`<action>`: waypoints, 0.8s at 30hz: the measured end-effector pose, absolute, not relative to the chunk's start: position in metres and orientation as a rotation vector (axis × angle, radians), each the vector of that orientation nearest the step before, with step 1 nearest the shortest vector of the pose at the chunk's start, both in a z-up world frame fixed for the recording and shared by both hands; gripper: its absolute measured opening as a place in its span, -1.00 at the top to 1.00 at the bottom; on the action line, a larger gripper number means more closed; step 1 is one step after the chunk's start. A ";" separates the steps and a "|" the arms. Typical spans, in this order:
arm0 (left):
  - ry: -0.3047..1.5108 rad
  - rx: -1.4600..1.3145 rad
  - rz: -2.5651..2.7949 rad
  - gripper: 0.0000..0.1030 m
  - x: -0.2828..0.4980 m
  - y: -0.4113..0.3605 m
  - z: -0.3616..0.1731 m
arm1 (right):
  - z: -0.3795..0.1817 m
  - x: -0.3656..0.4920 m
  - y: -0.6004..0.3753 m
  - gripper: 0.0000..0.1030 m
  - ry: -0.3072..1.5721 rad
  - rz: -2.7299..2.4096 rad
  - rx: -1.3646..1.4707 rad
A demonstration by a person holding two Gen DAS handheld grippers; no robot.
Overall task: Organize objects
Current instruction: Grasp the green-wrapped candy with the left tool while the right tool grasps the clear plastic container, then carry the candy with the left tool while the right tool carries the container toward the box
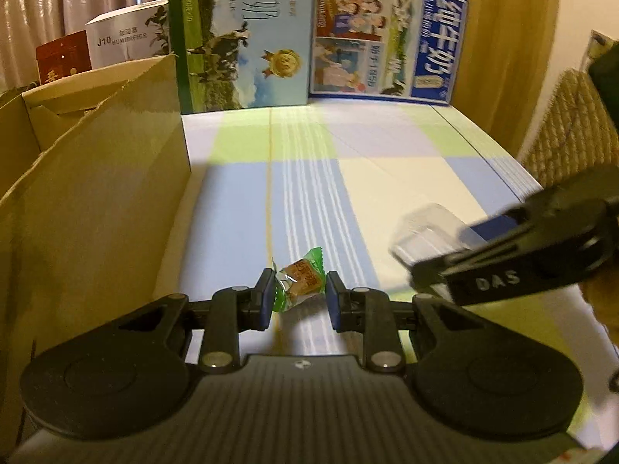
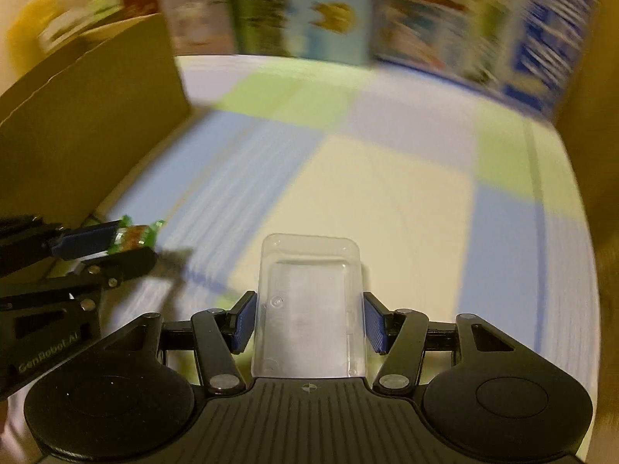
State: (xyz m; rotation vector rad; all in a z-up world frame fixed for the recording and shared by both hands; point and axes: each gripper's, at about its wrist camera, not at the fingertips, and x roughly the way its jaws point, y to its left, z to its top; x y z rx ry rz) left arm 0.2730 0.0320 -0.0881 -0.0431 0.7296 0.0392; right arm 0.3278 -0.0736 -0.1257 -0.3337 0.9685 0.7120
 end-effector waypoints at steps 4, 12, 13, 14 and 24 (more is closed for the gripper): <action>0.750 -0.054 0.013 0.56 0.244 0.025 -0.078 | -0.109 0.293 -0.103 -0.04 1.009 0.602 -0.185; 0.738 -0.063 -0.009 0.56 0.174 0.019 -0.034 | -0.041 0.212 -0.129 -0.04 0.933 0.531 -0.067; 0.733 -0.064 -0.010 0.56 0.165 0.019 -0.027 | -0.032 0.200 -0.131 -0.04 0.918 0.532 -0.065; 0.727 -0.064 -0.011 0.56 0.155 0.019 -0.020 | -0.024 0.192 -0.135 -0.04 0.908 0.534 -0.062; 0.683 -0.058 0.009 0.56 0.072 0.026 0.028 | 0.017 0.102 -0.152 -0.04 0.845 0.555 -0.068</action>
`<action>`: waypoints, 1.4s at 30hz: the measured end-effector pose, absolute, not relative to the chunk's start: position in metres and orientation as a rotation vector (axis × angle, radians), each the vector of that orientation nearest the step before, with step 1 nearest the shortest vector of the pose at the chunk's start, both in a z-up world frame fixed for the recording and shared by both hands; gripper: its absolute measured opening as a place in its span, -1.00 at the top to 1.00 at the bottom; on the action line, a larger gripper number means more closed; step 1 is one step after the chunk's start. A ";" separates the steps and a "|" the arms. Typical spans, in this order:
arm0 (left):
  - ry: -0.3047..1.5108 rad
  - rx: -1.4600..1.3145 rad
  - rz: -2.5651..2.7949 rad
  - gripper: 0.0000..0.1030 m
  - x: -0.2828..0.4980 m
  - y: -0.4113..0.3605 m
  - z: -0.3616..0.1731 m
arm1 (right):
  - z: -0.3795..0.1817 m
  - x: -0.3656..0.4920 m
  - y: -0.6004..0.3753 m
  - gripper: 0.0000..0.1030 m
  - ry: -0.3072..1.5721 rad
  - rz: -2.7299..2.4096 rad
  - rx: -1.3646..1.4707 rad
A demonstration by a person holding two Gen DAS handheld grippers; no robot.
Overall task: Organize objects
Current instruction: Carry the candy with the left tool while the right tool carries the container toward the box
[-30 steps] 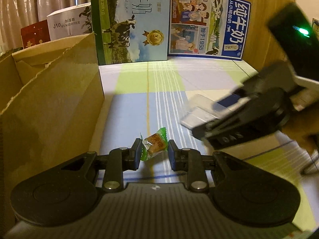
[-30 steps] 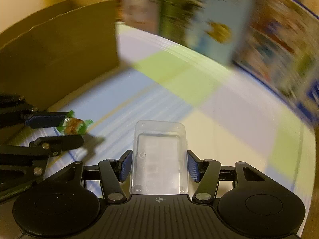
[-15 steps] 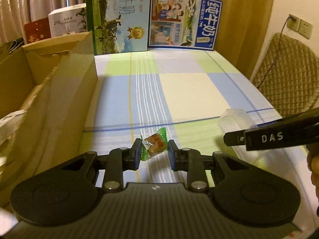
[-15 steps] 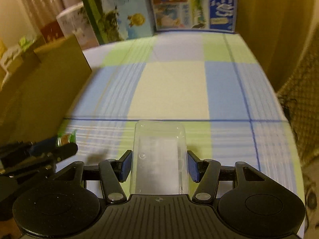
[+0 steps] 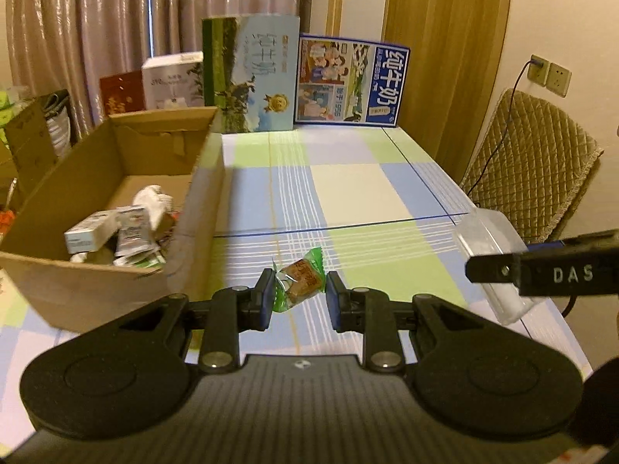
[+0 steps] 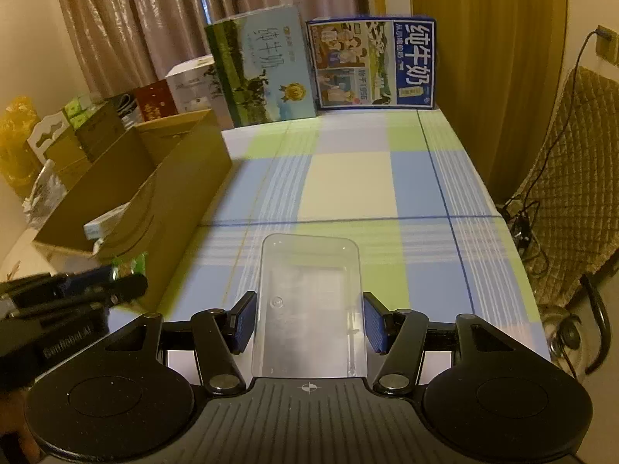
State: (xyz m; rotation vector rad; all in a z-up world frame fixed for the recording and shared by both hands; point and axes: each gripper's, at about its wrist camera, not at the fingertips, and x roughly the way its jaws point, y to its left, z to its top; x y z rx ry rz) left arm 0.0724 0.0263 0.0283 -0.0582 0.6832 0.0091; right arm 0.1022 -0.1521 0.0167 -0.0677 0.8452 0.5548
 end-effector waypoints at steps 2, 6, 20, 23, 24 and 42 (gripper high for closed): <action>0.676 -0.069 0.016 0.56 0.058 0.030 0.036 | 0.021 0.087 -0.156 -0.04 0.838 0.556 -0.071; 0.665 -0.066 0.024 0.56 0.033 0.034 0.048 | 0.026 0.064 -0.159 -0.04 0.826 0.563 -0.075; 0.650 -0.047 0.022 0.56 -0.004 0.046 0.071 | 0.043 0.028 -0.139 -0.04 0.784 0.611 -0.108; 0.645 -0.049 0.029 0.56 -0.008 0.051 0.072 | 0.044 0.024 -0.132 -0.04 0.789 0.624 -0.108; 0.644 -0.051 0.032 0.56 -0.009 0.053 0.073 | 0.044 0.023 -0.130 -0.04 0.789 0.630 -0.110; 0.642 -0.083 0.092 0.56 -0.026 0.086 0.074 | 0.043 0.005 -0.094 -0.04 0.795 0.698 -0.147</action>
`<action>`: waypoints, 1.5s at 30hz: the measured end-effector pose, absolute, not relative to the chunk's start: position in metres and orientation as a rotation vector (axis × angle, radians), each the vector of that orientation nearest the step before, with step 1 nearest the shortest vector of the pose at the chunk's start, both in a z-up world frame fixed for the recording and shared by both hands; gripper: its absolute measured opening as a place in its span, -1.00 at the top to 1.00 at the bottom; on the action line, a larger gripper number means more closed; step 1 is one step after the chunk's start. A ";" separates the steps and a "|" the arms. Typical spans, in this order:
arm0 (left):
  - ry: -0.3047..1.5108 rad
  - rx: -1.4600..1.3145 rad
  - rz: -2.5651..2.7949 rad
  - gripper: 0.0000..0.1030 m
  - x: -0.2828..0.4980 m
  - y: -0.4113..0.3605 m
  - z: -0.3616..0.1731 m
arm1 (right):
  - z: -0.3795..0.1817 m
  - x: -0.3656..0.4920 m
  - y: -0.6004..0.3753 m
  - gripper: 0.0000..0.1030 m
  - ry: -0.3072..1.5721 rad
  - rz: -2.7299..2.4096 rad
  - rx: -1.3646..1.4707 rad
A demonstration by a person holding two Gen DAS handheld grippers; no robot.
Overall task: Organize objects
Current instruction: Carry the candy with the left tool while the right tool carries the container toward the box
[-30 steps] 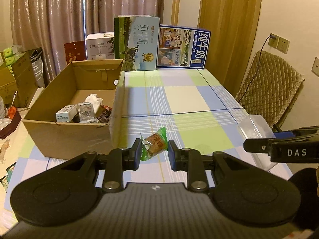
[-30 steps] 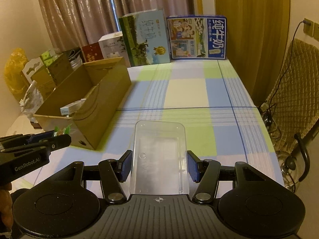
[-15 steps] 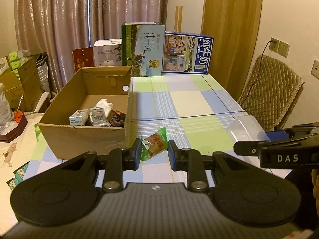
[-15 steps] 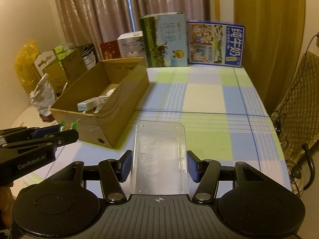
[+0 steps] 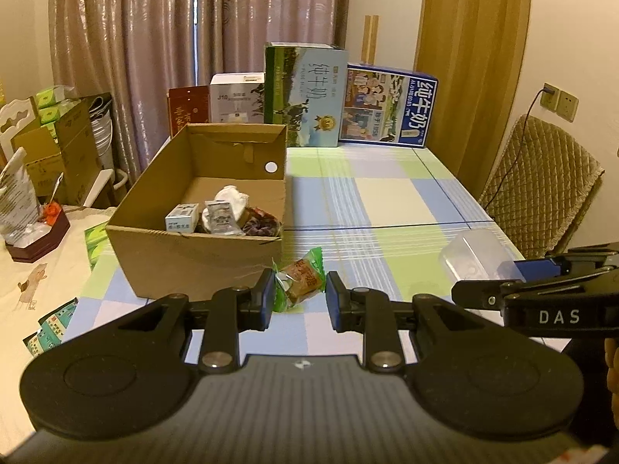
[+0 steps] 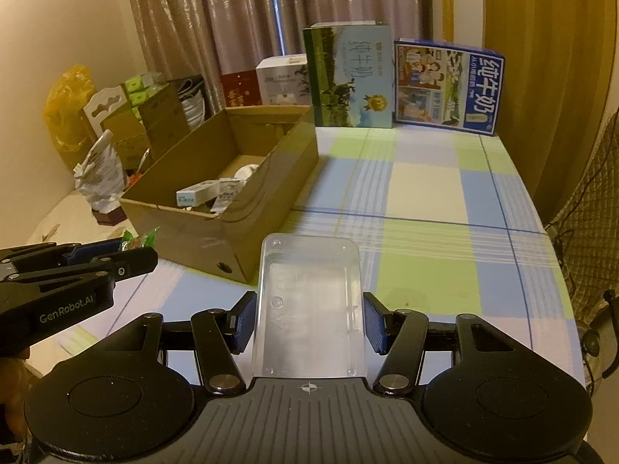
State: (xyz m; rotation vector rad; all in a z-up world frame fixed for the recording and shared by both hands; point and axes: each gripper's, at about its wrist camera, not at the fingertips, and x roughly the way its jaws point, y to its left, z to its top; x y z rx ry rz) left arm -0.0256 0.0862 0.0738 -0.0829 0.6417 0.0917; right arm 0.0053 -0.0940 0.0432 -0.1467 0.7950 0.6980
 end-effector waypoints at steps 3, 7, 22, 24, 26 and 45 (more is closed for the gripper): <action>0.644 -0.085 0.096 0.56 -0.027 0.090 0.073 | 0.042 0.005 -0.090 -0.04 0.797 0.705 -0.148; 0.646 -0.087 0.099 0.56 -0.028 0.093 0.072 | 0.042 0.006 -0.086 -0.04 0.798 0.713 -0.150; 0.646 -0.094 0.109 0.56 -0.031 0.102 0.073 | 0.039 0.007 -0.075 -0.04 0.798 0.741 -0.156; 0.647 -0.095 0.113 0.56 -0.032 0.105 0.073 | 0.038 0.007 -0.072 -0.04 0.798 0.746 -0.159; 0.646 -0.096 0.118 0.56 -0.032 0.108 0.073 | 0.038 0.006 -0.069 -0.04 0.797 0.750 -0.160; 0.647 -0.087 0.162 0.56 -0.028 0.142 0.083 | 0.044 0.007 -0.035 -0.04 0.776 0.801 -0.178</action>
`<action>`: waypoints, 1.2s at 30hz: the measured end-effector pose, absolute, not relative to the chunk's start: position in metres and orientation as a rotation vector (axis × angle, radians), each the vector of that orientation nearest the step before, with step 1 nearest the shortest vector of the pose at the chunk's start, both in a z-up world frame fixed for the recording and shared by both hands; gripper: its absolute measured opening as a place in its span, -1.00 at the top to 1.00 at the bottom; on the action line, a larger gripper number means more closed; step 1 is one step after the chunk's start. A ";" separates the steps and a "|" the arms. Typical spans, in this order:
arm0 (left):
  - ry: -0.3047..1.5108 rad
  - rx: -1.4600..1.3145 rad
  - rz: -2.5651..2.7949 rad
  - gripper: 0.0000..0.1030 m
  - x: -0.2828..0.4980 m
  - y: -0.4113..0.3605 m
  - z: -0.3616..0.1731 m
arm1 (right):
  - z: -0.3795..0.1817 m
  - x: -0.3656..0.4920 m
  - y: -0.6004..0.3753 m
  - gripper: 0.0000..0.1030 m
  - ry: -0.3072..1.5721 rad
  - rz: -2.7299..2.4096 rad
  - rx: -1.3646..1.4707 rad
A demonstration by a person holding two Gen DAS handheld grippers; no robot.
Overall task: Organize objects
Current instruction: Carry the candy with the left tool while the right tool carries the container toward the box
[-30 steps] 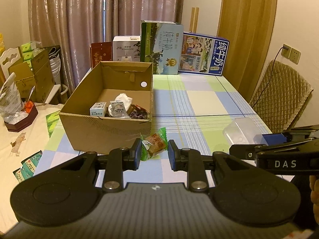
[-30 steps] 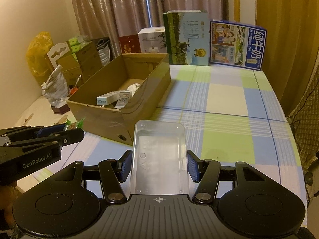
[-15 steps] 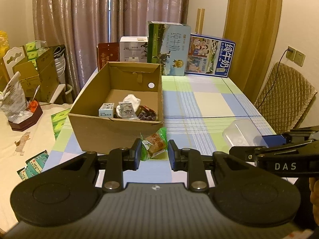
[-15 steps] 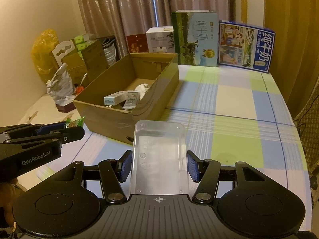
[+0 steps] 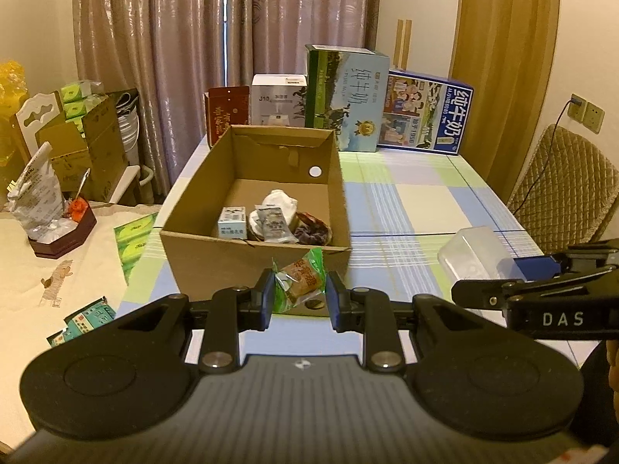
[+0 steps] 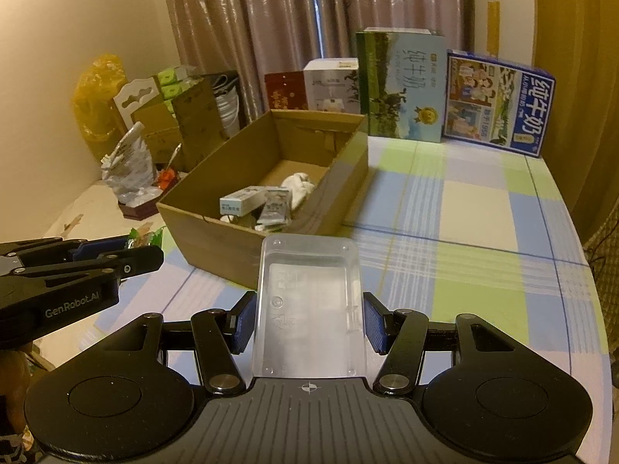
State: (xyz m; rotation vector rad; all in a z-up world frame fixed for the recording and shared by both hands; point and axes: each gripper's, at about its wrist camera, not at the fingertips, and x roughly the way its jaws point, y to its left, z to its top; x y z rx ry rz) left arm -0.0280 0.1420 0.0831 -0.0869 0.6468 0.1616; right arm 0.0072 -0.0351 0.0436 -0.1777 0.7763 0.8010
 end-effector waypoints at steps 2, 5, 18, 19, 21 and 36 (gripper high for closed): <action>0.647 -0.085 0.167 0.56 -0.027 0.146 0.084 | 0.044 0.007 -0.030 -0.04 0.775 0.809 -0.178; 0.648 -0.083 0.174 0.56 -0.026 0.152 0.085 | 0.044 0.007 -0.021 -0.04 0.777 0.821 -0.181; 0.661 -0.092 0.190 0.56 -0.020 0.172 0.085 | 0.042 0.008 0.011 -0.04 0.778 0.864 -0.202; 0.662 -0.095 0.189 0.56 -0.019 0.174 0.085 | 0.042 0.009 0.013 -0.04 0.778 0.865 -0.203; 0.662 -0.097 0.190 0.56 -0.019 0.176 0.085 | 0.041 0.009 0.016 -0.04 0.778 0.867 -0.206; 0.673 -0.125 0.180 0.56 0.011 0.212 0.085 | 0.047 0.034 0.049 -0.04 0.767 0.866 -0.216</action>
